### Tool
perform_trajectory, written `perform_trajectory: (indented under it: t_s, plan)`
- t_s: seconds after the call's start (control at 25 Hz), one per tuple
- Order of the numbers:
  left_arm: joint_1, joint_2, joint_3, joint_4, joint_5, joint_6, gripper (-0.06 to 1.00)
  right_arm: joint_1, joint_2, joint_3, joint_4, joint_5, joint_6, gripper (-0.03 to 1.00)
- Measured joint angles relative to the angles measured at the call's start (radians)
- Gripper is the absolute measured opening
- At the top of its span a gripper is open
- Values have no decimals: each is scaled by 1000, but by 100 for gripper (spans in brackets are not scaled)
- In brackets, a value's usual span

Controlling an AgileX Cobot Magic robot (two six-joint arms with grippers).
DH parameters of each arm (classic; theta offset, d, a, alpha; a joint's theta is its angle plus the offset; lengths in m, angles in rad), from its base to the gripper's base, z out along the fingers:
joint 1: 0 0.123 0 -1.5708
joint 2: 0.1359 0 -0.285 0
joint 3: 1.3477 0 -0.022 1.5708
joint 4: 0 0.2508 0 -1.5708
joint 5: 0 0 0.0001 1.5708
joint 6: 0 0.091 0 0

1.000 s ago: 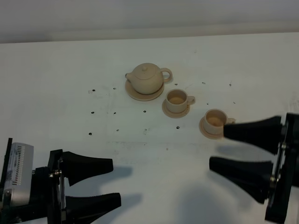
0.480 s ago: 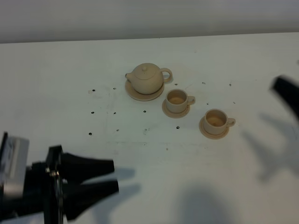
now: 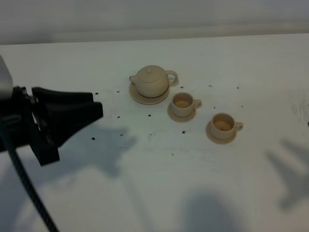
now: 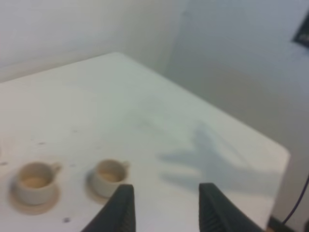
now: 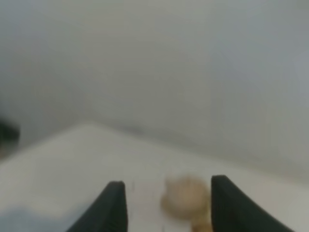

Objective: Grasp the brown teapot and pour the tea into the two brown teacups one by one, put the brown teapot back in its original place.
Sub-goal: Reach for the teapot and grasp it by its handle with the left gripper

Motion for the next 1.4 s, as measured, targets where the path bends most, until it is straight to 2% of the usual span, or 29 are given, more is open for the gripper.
perform_trajectory:
  t_s: [0.08, 0.24, 0.32, 0.4, 0.48, 0.64, 0.8, 1.08, 1.16, 1.4]
  plan:
    - [0, 0, -62, 97, -18, -105, 30, 0, -5, -22, -157, 69, 157, 40]
    - [0, 0, -136, 248, -64, -255, 30, 0, -29, -82, -433, 211, 375, 40]
    - [0, 0, -148, 285, -79, -285, 30, 0, -58, -102, -539, 287, 439, 40]
    - [0, 0, -149, 306, -81, -296, 30, 0, -95, -108, -598, 355, 483, 40]
    - [0, 0, -149, 316, -83, -301, 30, 0, -139, -109, -631, 432, 507, 40]
    - [0, 0, -149, 316, -102, -307, 30, 0, -245, -94, -649, 527, 525, 40]
    - [0, 0, -149, 316, -131, -320, 30, 0, -364, 5, -653, 569, 554, 40]
    - [0, 21, -236, 327, -126, -347, 30, 1, -419, 23, -652, 628, 563, 40]
    - [0, 49, -290, 361, -116, -388, 30, 1, -421, 26, -647, 628, 562, 40]
    - [0, 170, -480, 564, -42, -580, 30, 1, -423, 30, -646, 628, 565, 40]
